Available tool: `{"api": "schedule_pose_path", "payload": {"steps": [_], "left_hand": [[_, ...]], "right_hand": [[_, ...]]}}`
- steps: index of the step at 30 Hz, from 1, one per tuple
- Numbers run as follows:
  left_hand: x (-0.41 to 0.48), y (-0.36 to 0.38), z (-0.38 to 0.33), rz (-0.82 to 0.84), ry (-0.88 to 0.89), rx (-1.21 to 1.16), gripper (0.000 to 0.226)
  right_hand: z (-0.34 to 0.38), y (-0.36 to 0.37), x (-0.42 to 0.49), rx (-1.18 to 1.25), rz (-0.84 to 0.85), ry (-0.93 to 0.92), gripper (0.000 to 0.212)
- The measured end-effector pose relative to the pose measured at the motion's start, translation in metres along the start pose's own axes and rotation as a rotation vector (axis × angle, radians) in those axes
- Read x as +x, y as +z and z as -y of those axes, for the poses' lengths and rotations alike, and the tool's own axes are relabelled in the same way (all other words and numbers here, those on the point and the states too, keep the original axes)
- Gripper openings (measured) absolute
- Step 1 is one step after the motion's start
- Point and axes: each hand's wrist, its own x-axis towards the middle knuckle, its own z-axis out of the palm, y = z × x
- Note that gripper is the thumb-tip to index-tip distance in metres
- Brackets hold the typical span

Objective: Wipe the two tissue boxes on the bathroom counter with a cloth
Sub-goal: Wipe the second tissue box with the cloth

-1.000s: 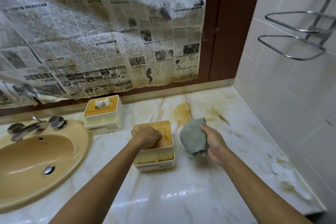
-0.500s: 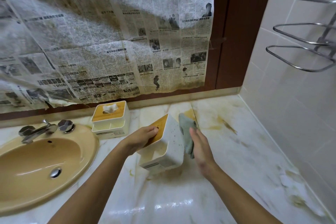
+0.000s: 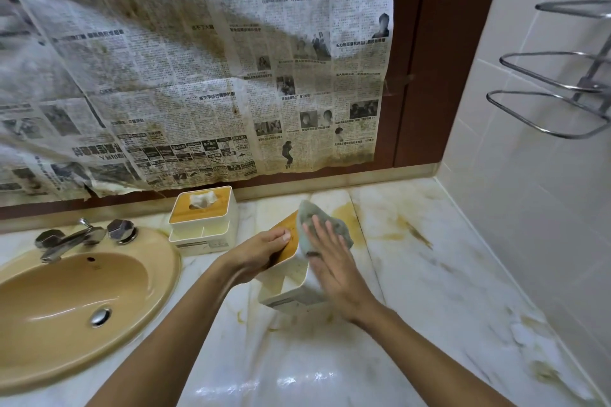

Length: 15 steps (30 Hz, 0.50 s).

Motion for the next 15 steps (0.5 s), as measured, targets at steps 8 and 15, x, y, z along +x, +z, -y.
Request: {"api": "schedule_pose_path", "payload": {"steps": [8, 15], "left_hand": [[0.002, 0.006, -0.005, -0.038, 0.030, -0.089, 0.037], [0.001, -0.008, 0.008, -0.001, -0.011, -0.098, 0.038]], "right_hand": [[0.011, -0.020, 0.021, 0.054, 0.028, 0.048, 0.045], [-0.002, -0.006, -0.020, -0.019, 0.180, -0.149, 0.049]]}}
